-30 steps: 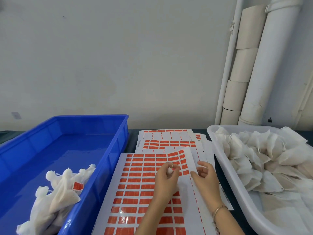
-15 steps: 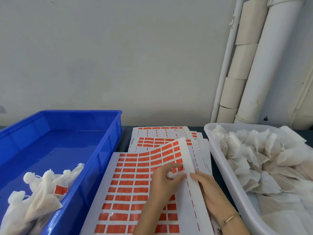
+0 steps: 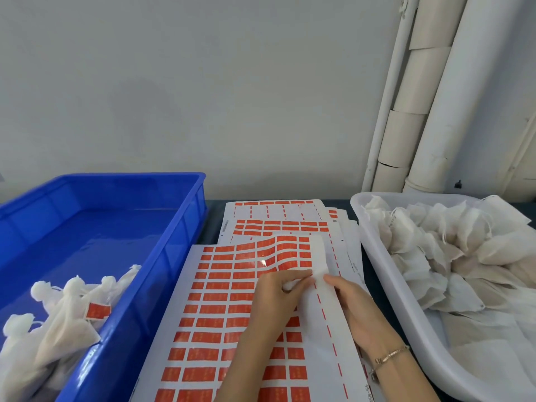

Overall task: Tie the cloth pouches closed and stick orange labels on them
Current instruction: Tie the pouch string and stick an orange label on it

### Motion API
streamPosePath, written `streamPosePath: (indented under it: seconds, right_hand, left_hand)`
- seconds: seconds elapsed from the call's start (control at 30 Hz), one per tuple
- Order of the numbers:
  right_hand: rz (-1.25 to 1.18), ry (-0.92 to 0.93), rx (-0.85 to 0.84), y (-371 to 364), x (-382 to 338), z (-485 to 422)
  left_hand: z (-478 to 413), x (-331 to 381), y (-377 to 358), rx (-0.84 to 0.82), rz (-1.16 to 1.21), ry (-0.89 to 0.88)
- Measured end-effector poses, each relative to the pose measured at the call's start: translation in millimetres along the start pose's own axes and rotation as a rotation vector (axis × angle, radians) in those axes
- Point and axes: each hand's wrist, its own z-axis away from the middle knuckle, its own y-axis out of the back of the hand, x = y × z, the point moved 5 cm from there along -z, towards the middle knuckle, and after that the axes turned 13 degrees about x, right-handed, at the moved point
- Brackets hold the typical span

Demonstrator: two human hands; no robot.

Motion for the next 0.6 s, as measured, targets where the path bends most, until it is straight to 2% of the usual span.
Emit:
streamPosePath:
  seconds: [0.4,0.6]
  right_hand:
    - [0.032,0.042,-0.007,-2.0,-4.5,7.2]
    - [0.066,0.101,-0.02,-4.5,-10.5,15.5]
  left_hand:
    - [-0.4,1.4,2.4,0.047,-0.046,-0.044]
    - [0.6,5.9,5.3,0.088,0.06,-0.031]
